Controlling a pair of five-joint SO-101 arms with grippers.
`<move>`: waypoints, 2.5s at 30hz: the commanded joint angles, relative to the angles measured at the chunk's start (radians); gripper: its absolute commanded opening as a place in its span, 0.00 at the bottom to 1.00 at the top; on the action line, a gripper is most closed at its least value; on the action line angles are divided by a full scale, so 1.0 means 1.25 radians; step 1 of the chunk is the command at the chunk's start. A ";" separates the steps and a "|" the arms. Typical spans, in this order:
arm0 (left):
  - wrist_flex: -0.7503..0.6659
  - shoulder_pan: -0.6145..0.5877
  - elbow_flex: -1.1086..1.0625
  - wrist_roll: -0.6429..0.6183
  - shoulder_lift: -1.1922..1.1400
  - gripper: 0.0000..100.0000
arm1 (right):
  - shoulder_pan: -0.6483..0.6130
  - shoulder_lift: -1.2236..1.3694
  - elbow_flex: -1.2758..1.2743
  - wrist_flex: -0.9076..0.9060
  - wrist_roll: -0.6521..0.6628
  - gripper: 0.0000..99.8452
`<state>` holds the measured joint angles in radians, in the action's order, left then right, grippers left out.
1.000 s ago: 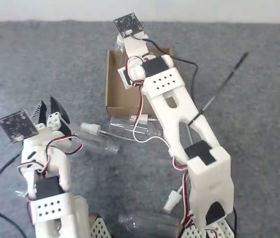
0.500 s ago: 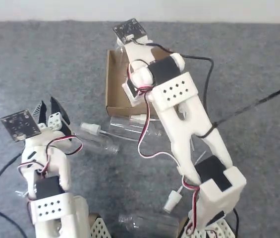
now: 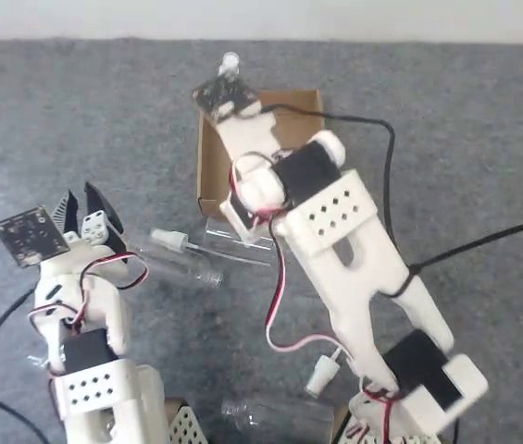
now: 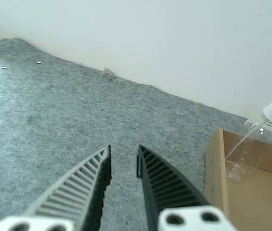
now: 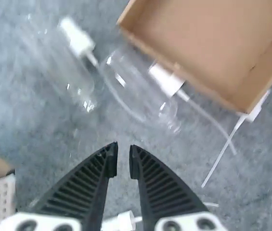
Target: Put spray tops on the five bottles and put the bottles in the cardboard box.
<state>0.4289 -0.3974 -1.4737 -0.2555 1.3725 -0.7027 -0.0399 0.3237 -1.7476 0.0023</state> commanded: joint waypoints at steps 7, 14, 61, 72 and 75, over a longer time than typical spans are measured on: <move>-0.022 -0.002 0.012 0.004 0.014 0.08 | -0.007 -0.187 -0.205 0.069 -0.002 0.01; -0.023 -0.005 0.012 0.004 0.014 0.08 | -0.010 -0.276 -0.325 0.069 -0.002 0.01; -0.075 -0.115 0.009 -0.043 0.007 0.08 | -0.584 -0.418 -0.897 0.260 -0.010 0.24; -0.076 -0.115 0.010 -0.043 0.007 0.08 | -0.586 -0.412 -1.013 0.365 -0.002 0.24; -0.076 -0.115 0.010 -0.043 0.007 0.08 | -0.575 -0.412 -1.024 0.375 -0.001 0.24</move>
<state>0.3644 -0.5370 -1.4737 -0.2984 1.3725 -1.4331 -0.5861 -0.9160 -1.3226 0.0023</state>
